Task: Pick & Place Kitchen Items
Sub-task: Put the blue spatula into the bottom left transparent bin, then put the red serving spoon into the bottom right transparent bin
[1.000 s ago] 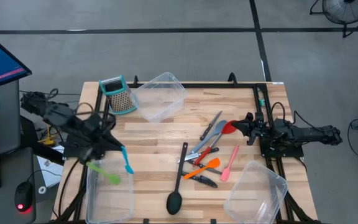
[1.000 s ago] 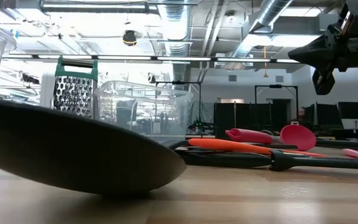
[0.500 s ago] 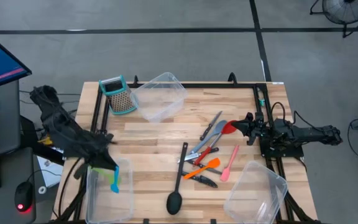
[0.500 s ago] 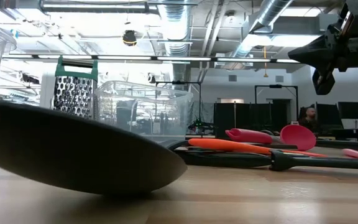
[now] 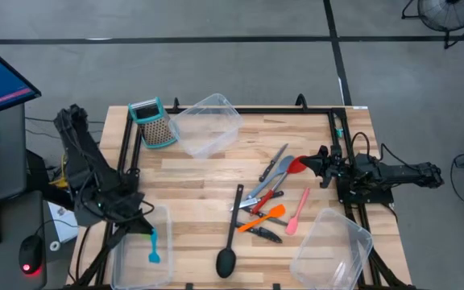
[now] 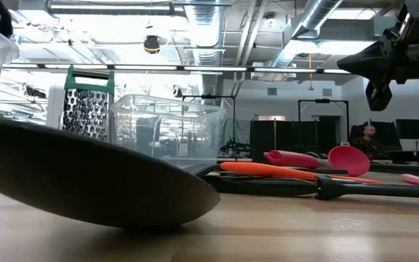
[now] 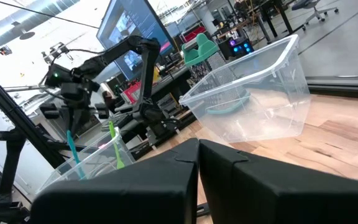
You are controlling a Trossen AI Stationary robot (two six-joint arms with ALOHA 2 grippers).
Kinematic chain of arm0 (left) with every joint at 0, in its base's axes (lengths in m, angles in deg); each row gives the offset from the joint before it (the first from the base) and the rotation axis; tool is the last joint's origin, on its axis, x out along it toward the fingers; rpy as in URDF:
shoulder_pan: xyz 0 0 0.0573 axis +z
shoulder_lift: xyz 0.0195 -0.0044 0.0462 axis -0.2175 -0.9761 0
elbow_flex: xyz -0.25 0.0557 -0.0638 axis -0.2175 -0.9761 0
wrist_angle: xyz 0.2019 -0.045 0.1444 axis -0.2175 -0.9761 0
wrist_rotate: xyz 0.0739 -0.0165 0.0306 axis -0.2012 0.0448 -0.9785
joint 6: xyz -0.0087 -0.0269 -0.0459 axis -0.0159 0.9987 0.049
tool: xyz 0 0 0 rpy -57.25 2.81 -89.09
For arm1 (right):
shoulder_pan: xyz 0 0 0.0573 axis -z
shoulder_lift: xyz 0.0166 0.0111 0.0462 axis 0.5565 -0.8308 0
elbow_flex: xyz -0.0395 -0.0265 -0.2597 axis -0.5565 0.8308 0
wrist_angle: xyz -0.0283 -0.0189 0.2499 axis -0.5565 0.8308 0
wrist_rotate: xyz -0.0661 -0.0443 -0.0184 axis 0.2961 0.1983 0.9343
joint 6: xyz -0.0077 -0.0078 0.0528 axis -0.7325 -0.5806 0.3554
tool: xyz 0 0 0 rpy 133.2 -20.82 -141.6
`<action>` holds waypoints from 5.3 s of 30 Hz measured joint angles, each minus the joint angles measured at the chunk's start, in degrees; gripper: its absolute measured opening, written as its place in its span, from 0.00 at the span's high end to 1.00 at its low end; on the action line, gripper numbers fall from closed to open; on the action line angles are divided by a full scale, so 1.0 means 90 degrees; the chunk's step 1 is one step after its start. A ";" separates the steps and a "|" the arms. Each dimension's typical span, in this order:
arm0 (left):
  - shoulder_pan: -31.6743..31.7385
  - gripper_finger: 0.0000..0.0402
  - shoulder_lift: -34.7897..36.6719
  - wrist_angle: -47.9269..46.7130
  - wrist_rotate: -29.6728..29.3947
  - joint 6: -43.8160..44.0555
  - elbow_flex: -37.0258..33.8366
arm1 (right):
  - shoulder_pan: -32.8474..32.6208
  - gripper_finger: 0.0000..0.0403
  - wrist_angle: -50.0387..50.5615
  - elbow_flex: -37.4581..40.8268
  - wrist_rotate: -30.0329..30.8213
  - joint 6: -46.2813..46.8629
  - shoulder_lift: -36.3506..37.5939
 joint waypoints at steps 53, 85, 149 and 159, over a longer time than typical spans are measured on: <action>0.1160 0.50 -0.0107 0.6090 -0.0939 -0.4509 -0.1027 | 0.0002 0.98 0.0001 0.0000 0.0000 0.0000 0.0001; 0.4356 0.47 -0.5271 0.4140 0.0068 -0.4053 0.1897 | 0.0000 0.98 0.0002 0.0000 0.0000 0.0000 0.0002; 0.1236 0.99 -0.0263 0.1500 0.1062 -0.4727 0.1897 | -0.0344 0.89 0.5876 -0.9633 0.1043 -0.3080 -0.9156; 0.1096 0.99 -0.0248 0.1452 0.1046 -0.4723 0.1896 | -0.0430 0.60 0.8266 -1.0662 0.0807 -0.1148 -1.1541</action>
